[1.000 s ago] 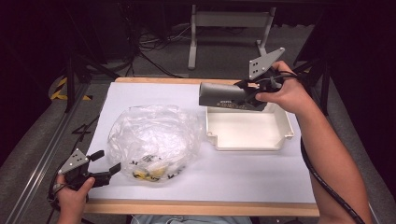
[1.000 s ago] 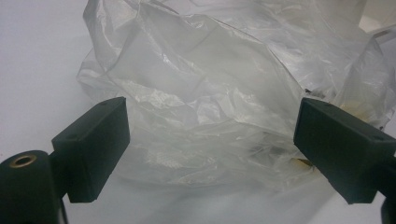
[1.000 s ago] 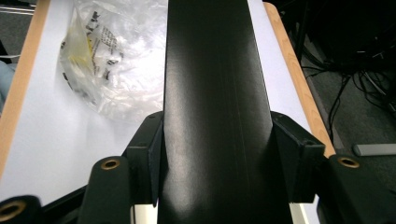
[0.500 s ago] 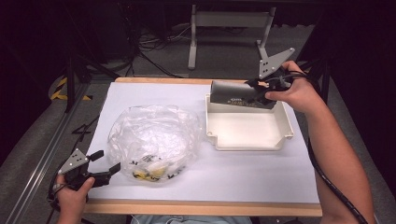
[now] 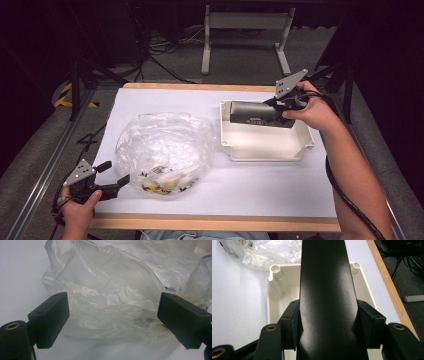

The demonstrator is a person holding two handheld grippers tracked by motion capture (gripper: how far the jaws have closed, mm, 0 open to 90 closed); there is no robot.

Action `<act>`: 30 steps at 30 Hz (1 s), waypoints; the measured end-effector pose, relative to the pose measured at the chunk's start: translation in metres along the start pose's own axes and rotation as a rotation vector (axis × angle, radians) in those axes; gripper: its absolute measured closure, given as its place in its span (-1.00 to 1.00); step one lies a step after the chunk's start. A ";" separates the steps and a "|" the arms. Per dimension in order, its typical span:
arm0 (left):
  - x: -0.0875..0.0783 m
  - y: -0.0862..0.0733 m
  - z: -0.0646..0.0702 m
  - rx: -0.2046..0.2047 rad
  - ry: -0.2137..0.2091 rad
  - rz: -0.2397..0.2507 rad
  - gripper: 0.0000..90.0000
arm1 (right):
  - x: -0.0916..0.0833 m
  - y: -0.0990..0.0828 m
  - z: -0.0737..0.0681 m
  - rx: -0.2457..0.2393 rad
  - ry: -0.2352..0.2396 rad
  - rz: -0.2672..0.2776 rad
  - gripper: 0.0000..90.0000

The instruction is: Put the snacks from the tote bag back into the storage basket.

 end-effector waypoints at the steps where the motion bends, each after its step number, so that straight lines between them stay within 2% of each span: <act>1: 0.000 0.000 0.000 -0.001 -0.002 0.002 -0.74 | 0.001 -0.002 0.000 0.000 -0.003 -0.002 -0.04; 8: 0.000 0.000 -0.001 -0.003 0.005 0.002 -0.74 | 0.009 -0.025 0.001 0.005 0.002 -0.027 -0.04; 13: 0.000 -0.001 -0.001 -0.002 0.007 -0.002 -0.74 | 0.015 -0.035 0.000 0.005 0.010 -0.052 -0.04; 30: 0.001 -0.002 -0.001 -0.004 0.018 -0.010 -0.75 | 0.032 -0.065 -0.002 0.024 0.034 -0.062 -0.04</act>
Point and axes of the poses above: each handheld gripper's, and its own axes: x roughly forward along the jaws, y roughly out of its top, z roughly to its right, the point moved 6 cm from there along x, roughly forward along the jaws, and after that the axes turned 15 degrees about z, right-handed, at the moved point
